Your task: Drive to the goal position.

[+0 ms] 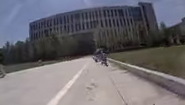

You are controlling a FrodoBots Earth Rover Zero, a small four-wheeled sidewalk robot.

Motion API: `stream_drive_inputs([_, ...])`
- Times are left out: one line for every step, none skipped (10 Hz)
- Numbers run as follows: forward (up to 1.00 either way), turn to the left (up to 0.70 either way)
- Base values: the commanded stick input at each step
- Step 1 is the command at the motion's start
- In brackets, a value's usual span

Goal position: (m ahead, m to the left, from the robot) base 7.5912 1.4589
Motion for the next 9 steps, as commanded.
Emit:
stream_drive_inputs([0.70, 0.00])
stream_drive_inputs([0.70, 0.30])
stream_drive_inputs([0.70, 0.35])
stream_drive_inputs([0.70, 0.20])
stream_drive_inputs([0.70, 0.00])
stream_drive_inputs([0.70, 0.00])
stream_drive_inputs([0.70, 0.00])
stream_drive_inputs([0.70, 0.00])
stream_drive_inputs([0.70, 0.00])
